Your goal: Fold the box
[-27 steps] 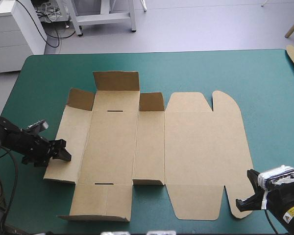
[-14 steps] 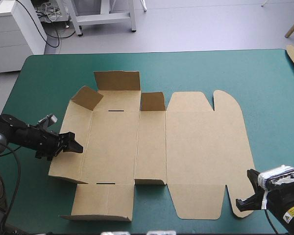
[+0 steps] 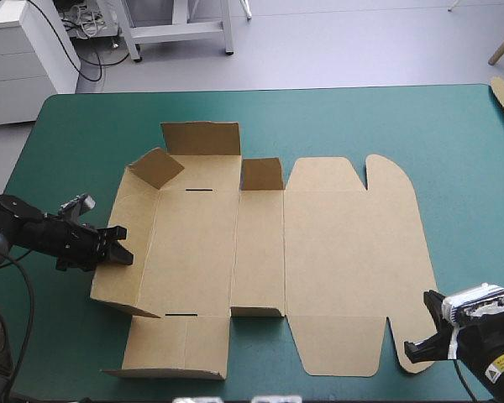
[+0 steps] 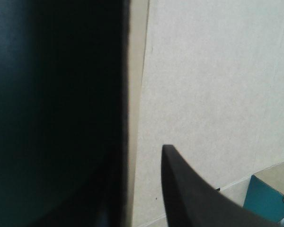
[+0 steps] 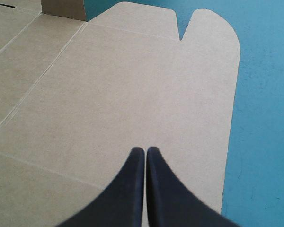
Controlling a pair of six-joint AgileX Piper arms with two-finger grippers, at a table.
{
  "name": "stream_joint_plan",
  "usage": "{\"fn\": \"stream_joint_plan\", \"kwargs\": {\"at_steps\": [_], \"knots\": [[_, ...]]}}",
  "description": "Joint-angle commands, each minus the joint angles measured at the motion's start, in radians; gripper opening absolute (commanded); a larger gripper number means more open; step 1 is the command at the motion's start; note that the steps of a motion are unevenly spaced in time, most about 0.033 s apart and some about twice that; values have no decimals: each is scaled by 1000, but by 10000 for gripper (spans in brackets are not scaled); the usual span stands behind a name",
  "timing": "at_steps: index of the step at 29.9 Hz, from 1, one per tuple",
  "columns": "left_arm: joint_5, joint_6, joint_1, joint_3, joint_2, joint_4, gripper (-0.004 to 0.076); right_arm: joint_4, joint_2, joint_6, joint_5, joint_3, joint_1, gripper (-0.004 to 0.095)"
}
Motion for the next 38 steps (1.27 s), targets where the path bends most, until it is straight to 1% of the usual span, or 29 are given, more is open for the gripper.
{"fn": "stream_joint_plan", "kwargs": {"at_steps": [1, 2, 5, 10, 13, 16, 23, 26, 29, 31, 36, 38], "knots": [[89, -55, -6, -19, -45, 6, 8, -4, 9, -8, -66, -26, -6, -2], [89, -82, -8, -19, -45, 33, -6, -4, 9, -8, -66, -26, -6, -2], [89, -122, -24, -19, -45, 79, -8, -4, 9, -8, -66, -26, -6, -2], [89, -96, -101, -21, -45, 90, -8, -4, 9, -8, -66, -26, -6, -2], [89, -97, -162, -58, -43, 160, -8, -4, 9, -8, -64, -26, -6, -2], [89, -97, -215, -133, -43, 244, -8, -4, 9, -8, -64, -26, -6, -2], [86, -98, -403, -344, -43, 564, -8, -4, 9, -8, -64, -26, -6, -2], [60, -92, -477, -409, -39, 702, -8, -4, 9, -8, -64, -26, -6, -2], [51, -3, -571, -470, -19, 845, -8, -4, 9, -8, -57, -26, -6, -2], [3, 16, -637, -496, 2, 941, -8, -4, 9, -8, -51, -26, -6, -2], [-243, 31, -781, -505, 53, 1259, -8, -4, 9, -8, -49, -26, -6, -2], [-314, 31, -824, -505, 73, 1367, -8, -4, 9, -8, -49, -26, -6, -2]]}}
